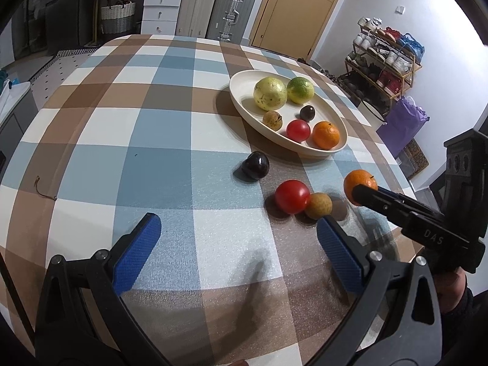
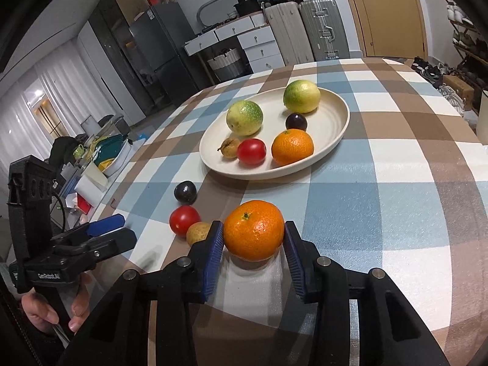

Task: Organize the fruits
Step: 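Lower the right tool onto an orange mandarin and close on it, then close the left tool on another red tomato while the right tool holds the mandarin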

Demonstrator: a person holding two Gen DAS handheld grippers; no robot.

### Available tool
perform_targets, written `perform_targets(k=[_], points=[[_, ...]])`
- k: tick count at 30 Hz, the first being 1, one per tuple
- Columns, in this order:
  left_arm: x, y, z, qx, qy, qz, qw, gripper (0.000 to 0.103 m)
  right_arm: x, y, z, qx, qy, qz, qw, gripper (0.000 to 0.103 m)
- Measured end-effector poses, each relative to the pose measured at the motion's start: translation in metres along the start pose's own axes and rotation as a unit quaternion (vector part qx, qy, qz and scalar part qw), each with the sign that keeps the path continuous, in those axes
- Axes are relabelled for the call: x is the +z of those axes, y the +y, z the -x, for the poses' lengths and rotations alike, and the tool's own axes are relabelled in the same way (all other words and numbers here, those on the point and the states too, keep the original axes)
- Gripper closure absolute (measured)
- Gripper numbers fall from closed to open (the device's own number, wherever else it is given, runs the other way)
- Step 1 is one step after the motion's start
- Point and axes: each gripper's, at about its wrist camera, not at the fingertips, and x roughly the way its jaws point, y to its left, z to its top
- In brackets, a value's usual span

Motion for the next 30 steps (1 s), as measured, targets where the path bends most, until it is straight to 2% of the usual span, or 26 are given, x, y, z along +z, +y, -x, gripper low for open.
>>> perform_targets(k=[22, 30], points=[[0.012, -0.015, -0.029, 0.004, 0.03, -0.004, 0.9995, 0.001, 0.002, -0.007, 0.003, 0.029, -0.008, 0.002, 1.0, 0.063], [0.019, -0.019, -0.036, 0.0, 0.027, -0.003, 0.9996, 0.002, 0.002, -0.012, 0.002, 0.044, -0.007, -0.006, 0.999, 0.063]])
